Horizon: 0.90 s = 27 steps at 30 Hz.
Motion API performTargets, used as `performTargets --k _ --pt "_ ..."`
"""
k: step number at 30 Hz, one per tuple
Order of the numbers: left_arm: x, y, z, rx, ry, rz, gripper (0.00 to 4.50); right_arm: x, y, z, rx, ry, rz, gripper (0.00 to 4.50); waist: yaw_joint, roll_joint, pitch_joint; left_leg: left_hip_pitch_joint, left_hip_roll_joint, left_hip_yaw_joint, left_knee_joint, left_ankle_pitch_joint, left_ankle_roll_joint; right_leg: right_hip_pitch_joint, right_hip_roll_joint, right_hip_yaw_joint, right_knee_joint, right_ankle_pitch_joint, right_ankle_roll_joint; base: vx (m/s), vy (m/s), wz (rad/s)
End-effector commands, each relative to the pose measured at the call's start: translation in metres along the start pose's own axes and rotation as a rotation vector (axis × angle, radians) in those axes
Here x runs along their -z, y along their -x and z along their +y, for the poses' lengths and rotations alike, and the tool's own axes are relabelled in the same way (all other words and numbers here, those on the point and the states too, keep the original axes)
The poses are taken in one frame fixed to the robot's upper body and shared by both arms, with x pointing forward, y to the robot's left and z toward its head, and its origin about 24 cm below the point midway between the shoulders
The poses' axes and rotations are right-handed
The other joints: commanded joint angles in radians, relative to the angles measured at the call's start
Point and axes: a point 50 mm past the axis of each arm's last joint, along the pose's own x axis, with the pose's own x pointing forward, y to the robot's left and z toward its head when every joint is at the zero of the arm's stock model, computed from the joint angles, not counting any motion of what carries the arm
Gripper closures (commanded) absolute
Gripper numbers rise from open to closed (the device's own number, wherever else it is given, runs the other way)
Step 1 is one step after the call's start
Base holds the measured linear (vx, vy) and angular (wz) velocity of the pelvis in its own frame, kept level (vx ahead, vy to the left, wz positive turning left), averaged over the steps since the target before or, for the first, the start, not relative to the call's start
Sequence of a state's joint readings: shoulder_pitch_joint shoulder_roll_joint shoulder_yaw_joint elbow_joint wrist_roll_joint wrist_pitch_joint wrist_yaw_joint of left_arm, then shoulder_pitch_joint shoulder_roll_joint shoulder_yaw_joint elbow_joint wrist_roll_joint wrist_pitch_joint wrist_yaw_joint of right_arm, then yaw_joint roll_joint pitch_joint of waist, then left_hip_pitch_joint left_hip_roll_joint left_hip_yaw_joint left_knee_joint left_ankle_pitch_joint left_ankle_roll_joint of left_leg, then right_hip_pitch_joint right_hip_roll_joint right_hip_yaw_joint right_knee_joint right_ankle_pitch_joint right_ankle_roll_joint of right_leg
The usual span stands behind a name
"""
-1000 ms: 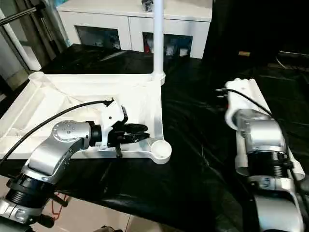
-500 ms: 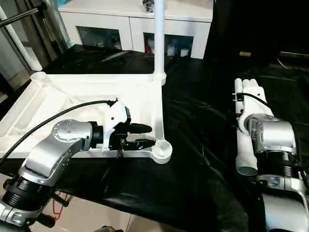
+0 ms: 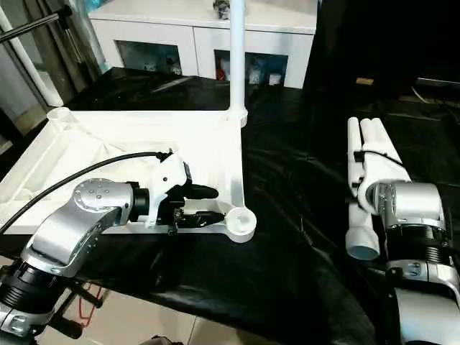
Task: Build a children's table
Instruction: Pick table leg
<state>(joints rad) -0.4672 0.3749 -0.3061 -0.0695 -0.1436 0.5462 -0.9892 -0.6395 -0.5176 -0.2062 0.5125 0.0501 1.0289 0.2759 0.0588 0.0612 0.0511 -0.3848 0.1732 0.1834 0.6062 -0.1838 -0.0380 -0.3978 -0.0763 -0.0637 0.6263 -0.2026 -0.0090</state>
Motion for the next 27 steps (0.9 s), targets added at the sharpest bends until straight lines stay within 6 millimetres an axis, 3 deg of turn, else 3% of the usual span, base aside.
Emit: performTargets --k 1,5,14,18,19,20,22,23,25,27 --pt "-0.001 0.001 -0.002 0.006 -0.006 0.009 1.85 0.002 0.0 0.005 -0.031 0.0 0.022 0.97 0.004 -0.017 -0.07 0.014 0.042 -0.015 -0.055 -0.097 0.031 0.058 -0.058 0.044 -0.072 -0.098 -0.251 0.0 0.0 0.0" --pt "-0.002 0.001 -0.001 0.007 -0.008 0.006 1.85 0.008 -0.001 0.006 -0.04 -0.003 0.059 0.97 0.003 -0.016 -0.071 0.015 0.042 -0.015 -0.054 -0.094 0.032 0.058 -0.059 0.043 -0.072 -0.093 -0.254 0.0 0.0 0.0" --pt "-0.006 0.001 -0.012 0.119 -0.017 -0.009 1.78 0.017 -0.004 0.004 -0.052 -0.007 0.121 1.76 0.006 -0.016 -0.07 0.015 0.043 -0.014 -0.054 -0.093 0.029 0.057 -0.06 0.044 -0.071 -0.1 -0.257 0.0 0.0 0.0" --pt "-0.008 0.0 -0.016 0.17 -0.033 -0.008 1.78 0.02 -0.005 0.0 -0.045 -0.014 0.136 2.15 0.003 -0.013 -0.069 0.016 0.042 -0.014 -0.054 -0.11 0.02 0.057 -0.059 0.044 -0.074 -0.12 -0.252 0.0 0.0 0.0" --pt "-0.009 -0.002 -0.016 0.177 -0.039 -0.008 1.78 0.02 -0.005 -0.002 -0.039 -0.017 0.141 2.19 0.004 -0.001 -0.069 0.017 0.042 -0.015 -0.054 -0.119 0.015 0.055 -0.059 0.043 -0.075 -0.125 -0.251 0.0 0.0 0.0" --pt "-0.009 -0.002 -0.016 0.177 -0.04 -0.008 1.78 0.02 -0.005 -0.003 -0.038 -0.017 0.141 2.19 0.002 -0.006 -0.069 0.018 0.042 -0.014 -0.054 -0.122 0.013 0.056 -0.058 0.043 -0.076 -0.122 -0.25 0.0 0.0 0.0" --pt "-0.011 -0.003 -0.015 0.177 -0.042 -0.01 1.78 0.02 -0.005 -0.006 -0.026 -0.026 0.135 2.47 0.003 -0.002 -0.068 0.018 0.042 -0.016 -0.056 -0.137 0.009 0.057 -0.059 0.042 -0.076 -0.127 -0.251 0.0 0.0 0.0" --pt "-0.012 -0.003 -0.014 0.175 -0.044 -0.01 1.78 0.019 -0.006 -0.007 -0.018 -0.036 0.127 2.55 0.001 -0.008 -0.068 0.019 0.041 -0.016 -0.056 -0.147 0.008 0.057 -0.059 0.042 -0.077 -0.142 -0.251 0.0 0.0 0.0" --pt "-0.011 0.0 -0.01 0.147 -0.052 -0.006 1.78 0.017 -0.006 -0.006 -0.016 -0.069 0.114 2.63 0.0 -0.005 -0.067 0.02 0.041 -0.016 -0.056 -0.157 0.001 0.055 -0.059 0.043 -0.081 -0.168 -0.245 0.0 0.0 0.0" --pt "-0.008 0.002 -0.007 0.129 -0.05 -0.004 1.5 0.017 -0.008 -0.003 -0.019 -0.083 0.107 2.66 -0.002 -0.003 -0.067 0.02 0.04 -0.016 -0.056 -0.16 -0.001 0.055 -0.057 0.042 -0.082 -0.175 -0.238 0.0 0.0 0.0"
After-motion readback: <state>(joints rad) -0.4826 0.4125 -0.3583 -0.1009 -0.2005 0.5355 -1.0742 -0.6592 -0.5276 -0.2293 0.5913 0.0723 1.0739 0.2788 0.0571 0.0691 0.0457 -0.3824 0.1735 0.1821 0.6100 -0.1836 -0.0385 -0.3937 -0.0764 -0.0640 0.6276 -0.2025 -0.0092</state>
